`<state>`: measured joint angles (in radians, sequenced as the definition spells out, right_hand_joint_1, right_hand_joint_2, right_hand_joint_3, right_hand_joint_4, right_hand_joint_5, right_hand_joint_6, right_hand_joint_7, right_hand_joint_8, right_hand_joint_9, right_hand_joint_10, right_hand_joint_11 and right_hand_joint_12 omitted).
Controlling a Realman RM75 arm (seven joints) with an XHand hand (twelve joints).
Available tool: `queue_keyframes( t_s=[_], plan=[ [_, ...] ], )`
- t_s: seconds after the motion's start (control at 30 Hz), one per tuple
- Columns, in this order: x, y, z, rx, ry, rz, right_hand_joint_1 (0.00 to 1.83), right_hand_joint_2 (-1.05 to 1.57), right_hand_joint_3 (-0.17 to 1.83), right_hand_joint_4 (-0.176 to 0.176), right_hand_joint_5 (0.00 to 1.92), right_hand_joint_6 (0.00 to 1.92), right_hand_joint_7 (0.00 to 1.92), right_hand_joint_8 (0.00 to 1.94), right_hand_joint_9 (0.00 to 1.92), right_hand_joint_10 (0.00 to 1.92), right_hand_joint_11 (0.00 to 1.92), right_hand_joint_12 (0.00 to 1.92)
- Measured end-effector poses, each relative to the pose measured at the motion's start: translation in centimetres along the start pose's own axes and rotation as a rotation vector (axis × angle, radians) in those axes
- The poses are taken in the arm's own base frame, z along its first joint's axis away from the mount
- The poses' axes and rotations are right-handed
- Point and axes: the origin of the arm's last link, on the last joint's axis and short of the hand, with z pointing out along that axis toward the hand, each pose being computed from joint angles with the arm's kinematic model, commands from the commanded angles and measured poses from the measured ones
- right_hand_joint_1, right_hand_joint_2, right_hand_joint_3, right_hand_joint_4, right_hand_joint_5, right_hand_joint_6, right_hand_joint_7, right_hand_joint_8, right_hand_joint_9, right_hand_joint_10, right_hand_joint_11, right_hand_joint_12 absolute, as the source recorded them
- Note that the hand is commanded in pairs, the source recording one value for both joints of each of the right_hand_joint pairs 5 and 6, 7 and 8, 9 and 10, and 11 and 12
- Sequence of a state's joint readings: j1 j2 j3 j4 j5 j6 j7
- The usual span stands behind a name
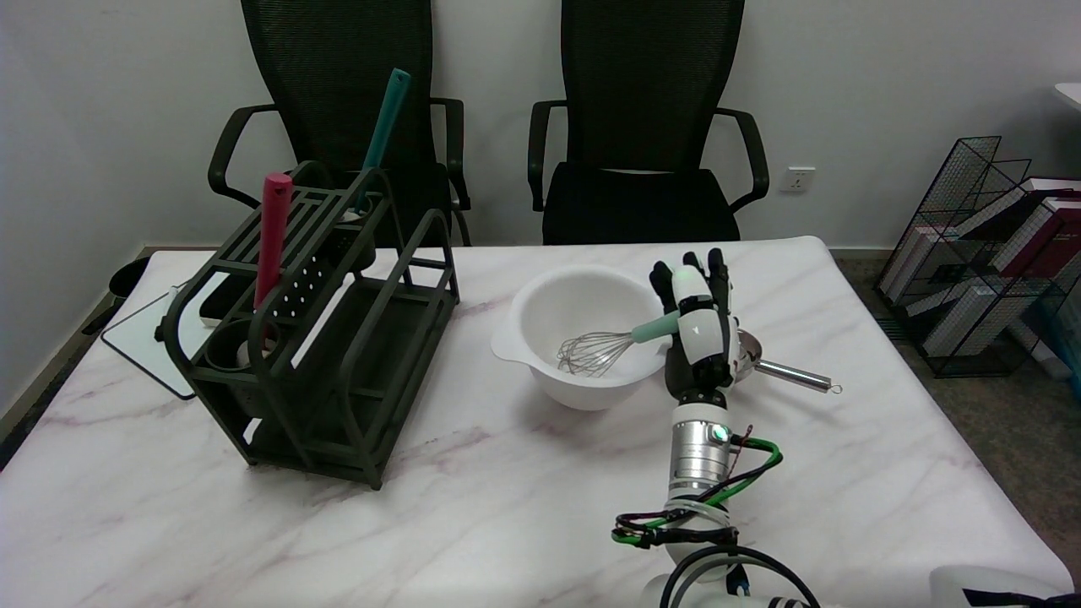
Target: Pick up the whisk.
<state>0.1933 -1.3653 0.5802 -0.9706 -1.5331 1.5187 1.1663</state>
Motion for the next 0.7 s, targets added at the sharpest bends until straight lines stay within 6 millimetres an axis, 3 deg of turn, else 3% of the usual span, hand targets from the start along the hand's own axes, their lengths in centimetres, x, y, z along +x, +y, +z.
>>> queue_keyframes(
  t_s=[0.1,0.23,0.33,0.43,0.7],
  plan=[
    [0.0,0.0,0.2,0.0,0.0,0.001,0.62,0.96,0.69,0.0,0.08,0.08,0.28,0.28,0.49,0.49,0.43,0.43],
    [0.0,0.0,0.4,0.001,-0.002,0.001,0.61,0.97,0.69,0.0,0.62,0.62,0.58,0.58,0.59,0.59,0.44,0.44],
    [0.0,0.0,0.6,0.001,-0.004,0.002,0.59,1.0,0.69,0.0,0.96,0.96,0.98,0.98,0.86,0.86,0.51,0.51],
    [0.0,0.0,0.8,0.001,-0.008,0.001,0.61,1.01,0.7,0.0,1.07,1.07,1.22,1.22,1.01,1.01,0.59,0.59],
    [0.0,0.0,1.2,-0.001,-0.014,0.001,0.6,1.06,0.71,0.0,1.13,1.13,1.33,1.33,1.13,1.13,0.7,0.7]
  ],
)
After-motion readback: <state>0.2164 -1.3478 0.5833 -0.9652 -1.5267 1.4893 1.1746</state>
